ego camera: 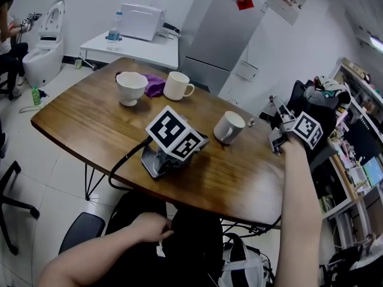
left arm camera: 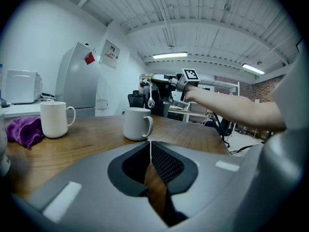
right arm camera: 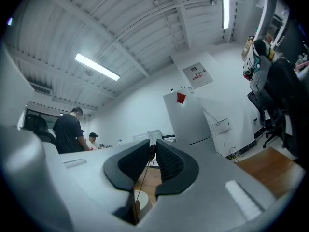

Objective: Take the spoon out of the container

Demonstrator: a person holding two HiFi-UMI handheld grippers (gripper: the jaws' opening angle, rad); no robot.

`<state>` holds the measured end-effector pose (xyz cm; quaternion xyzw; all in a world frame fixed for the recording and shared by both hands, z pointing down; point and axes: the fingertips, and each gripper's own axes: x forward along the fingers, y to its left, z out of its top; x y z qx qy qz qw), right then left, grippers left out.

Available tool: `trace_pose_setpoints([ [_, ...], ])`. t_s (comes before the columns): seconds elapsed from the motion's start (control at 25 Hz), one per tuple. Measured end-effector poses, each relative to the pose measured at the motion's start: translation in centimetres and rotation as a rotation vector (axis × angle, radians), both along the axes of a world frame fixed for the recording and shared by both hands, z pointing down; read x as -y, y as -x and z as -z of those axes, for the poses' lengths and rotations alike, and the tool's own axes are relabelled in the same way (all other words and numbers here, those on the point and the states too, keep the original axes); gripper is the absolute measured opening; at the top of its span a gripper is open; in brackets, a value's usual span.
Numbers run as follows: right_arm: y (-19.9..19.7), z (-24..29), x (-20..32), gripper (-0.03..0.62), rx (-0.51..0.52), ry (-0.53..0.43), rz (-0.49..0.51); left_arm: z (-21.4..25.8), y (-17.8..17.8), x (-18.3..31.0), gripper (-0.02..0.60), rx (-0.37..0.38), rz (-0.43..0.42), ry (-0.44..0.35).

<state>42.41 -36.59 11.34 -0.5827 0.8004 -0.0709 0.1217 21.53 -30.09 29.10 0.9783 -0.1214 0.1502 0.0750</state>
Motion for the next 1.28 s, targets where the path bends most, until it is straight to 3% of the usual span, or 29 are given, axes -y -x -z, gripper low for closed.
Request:
trace_pose_setpoints([
  [0.72, -5.1, -11.4, -2.9, 0.049, 0.048, 0.200, -0.077, -0.1, 0.0, -0.1, 0.012, 0.000, -0.001, 0.000],
  [1.08, -8.6, -16.3, -3.0, 0.058, 0.012, 0.450, -0.222, 0.1, -0.3, -0.2, 0.012, -0.002, 0.001, 0.001],
  [1.28, -9.3, -17.9, -3.0, 0.058, -0.094, 0.536, -0.281, 0.1, -0.3, -0.1, 0.012, -0.003, 0.000, 0.000],
])
